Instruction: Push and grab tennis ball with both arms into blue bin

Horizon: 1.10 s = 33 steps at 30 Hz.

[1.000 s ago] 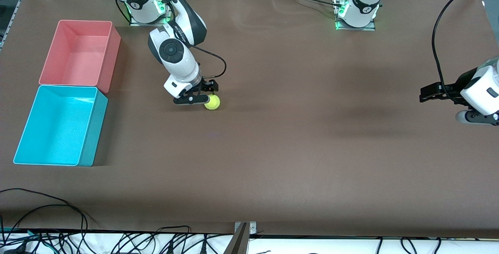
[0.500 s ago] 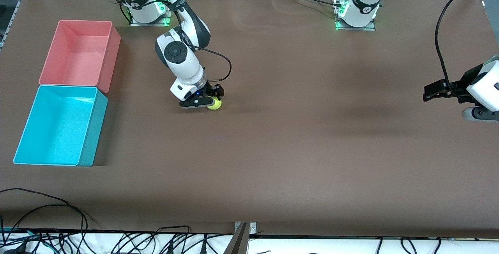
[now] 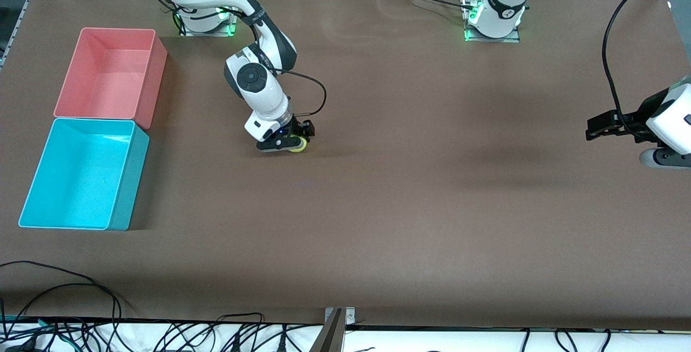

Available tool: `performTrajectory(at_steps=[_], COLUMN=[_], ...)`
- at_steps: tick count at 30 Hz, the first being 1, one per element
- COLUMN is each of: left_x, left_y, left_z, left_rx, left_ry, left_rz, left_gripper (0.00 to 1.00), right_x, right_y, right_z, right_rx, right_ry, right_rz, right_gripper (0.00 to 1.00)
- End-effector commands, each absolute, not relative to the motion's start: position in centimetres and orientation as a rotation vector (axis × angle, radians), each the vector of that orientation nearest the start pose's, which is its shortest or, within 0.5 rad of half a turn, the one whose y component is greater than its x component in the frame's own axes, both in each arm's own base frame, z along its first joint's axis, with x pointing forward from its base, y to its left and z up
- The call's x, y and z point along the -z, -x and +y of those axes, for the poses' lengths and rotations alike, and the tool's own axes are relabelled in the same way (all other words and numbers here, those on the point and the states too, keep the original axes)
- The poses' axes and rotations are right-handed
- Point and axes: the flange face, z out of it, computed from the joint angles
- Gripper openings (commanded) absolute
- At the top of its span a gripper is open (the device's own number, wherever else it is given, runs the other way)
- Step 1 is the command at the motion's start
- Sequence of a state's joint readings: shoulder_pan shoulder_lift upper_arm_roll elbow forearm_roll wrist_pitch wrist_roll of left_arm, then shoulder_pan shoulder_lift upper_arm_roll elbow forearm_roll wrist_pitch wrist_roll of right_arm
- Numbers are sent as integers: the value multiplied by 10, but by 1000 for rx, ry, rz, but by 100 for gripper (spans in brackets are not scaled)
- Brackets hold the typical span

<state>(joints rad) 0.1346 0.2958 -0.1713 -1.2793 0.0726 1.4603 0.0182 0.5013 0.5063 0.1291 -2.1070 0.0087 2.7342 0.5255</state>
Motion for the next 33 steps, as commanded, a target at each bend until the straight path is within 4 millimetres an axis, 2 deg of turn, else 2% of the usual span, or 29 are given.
performTrajectory(at_steps=[1, 5, 8, 13, 17, 20, 28, 33], left_x=[-585, -585, -585, -584, -584, -584, -584, -584], left_y=[-625, -625, -625, -625, -625, -625, -625, -624], left_z=[2, 2, 2, 1, 1, 0, -1, -7], left_rx=[-178, -178, -180, -182, -182, -185, -184, -186], left_ry=[3105, 3105, 3105, 3105, 3105, 3105, 3105, 3105], left_rz=[86, 86, 86, 86, 86, 88, 71, 88], left_gripper=[100, 100, 100, 100, 100, 100, 100, 100], right_x=[-191, -199, -214, -239, -259, -283, -345, -390], right_y=[-478, -481, -485, -500, -518, -532, -561, -573], right_z=[351, 350, 351, 355, 349, 344, 311, 264], right_rx=[125, 132, 101, 17, -57, -127, -291, -325], right_ry=[3005, 3004, 3028, 3073, 3116, 3144, 3188, 3211], right_rz=[-119, -121, -136, -147, -177, -230, -353, -327], right_gripper=[32, 28, 28, 28, 28, 28, 28, 28])
